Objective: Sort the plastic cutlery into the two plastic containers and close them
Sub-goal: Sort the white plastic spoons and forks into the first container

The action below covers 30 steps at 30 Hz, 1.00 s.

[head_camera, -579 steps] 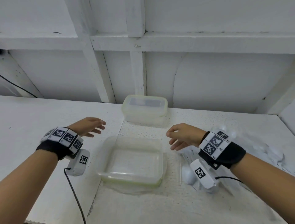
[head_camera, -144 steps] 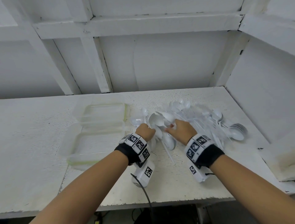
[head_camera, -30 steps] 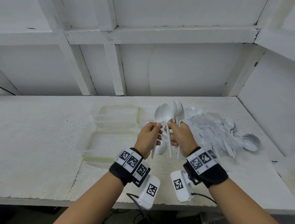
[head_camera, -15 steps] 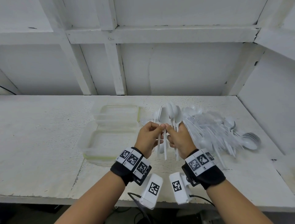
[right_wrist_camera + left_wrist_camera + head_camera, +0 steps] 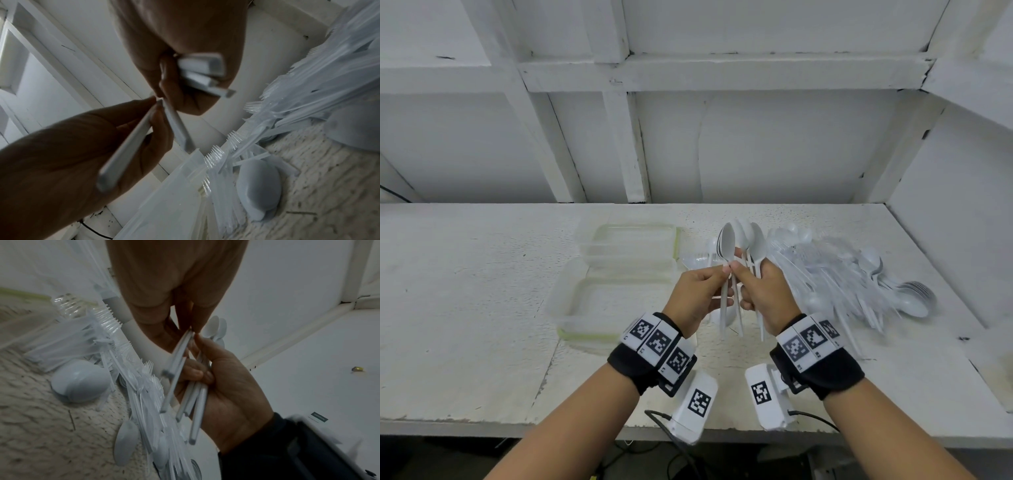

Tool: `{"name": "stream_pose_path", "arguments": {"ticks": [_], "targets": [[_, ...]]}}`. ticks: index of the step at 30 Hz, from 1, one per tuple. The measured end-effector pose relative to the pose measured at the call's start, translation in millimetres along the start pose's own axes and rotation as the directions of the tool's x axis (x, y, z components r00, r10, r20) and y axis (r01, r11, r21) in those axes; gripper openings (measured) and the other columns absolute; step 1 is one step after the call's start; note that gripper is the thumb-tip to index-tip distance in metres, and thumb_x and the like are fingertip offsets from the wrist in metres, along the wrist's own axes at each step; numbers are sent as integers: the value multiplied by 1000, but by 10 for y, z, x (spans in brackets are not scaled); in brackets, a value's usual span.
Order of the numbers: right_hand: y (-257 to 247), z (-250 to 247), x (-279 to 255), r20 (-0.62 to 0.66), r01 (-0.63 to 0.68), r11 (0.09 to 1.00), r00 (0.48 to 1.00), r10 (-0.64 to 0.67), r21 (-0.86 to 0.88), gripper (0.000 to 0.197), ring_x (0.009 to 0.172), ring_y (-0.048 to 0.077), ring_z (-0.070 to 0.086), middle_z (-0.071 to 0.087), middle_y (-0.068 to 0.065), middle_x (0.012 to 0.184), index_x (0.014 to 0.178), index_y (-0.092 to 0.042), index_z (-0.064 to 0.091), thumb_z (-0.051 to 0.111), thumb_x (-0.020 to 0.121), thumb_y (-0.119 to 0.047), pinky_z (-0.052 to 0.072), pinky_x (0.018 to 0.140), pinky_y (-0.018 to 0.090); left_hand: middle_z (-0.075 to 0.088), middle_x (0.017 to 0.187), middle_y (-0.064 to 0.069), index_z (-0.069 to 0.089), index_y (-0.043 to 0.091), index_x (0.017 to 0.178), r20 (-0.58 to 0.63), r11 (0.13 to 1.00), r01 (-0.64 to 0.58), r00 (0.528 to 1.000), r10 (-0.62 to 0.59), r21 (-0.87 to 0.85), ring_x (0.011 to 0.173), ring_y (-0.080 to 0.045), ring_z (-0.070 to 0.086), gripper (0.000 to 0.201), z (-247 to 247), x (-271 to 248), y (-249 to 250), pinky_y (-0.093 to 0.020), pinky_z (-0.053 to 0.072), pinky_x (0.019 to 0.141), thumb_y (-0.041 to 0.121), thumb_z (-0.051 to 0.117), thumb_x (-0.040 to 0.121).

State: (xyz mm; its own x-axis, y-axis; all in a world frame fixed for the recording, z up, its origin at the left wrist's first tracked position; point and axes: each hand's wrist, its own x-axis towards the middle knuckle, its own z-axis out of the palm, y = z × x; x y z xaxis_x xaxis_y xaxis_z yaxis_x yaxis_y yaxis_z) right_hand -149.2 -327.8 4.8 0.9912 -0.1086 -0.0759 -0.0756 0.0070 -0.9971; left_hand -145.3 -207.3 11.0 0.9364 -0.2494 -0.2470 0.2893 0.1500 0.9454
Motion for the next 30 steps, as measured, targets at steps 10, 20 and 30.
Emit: {"name": "stream_pose_path", "arguments": {"ticks": [10,20,30], "targets": [[-37,-67,6,-12,142,970,989,-147,-197,20,59,-2,53,58,-13,76,109,-20,56,60,89,-20,38,49,8,71,80,6,72,19,84,-32,988,-41,998,47,150,85,-11,62,16,-47,11,48,-29,47,82,21,58,91],[-47,-117,26,23,43,990,999,-40,-132,8,37,-1,44,49,-15,41,84,-20,61,58,91,-22,34,39,15,69,90,-12,70,5,98,22,999,-16,1000,15,34,85,-19,67,18,-19,30,38,-28,56,83,16,58,91],[-11,-162,49,-5,-10,997,1000,10,-72,9,40,0,37,44,-2,65,93,-25,45,43,98,-31,31,38,15,60,71,-9,63,-1,87,-55,996,4,998,-9,-90,62,-13,65,13,-53,70,42,-25,58,67,8,56,92]]}}
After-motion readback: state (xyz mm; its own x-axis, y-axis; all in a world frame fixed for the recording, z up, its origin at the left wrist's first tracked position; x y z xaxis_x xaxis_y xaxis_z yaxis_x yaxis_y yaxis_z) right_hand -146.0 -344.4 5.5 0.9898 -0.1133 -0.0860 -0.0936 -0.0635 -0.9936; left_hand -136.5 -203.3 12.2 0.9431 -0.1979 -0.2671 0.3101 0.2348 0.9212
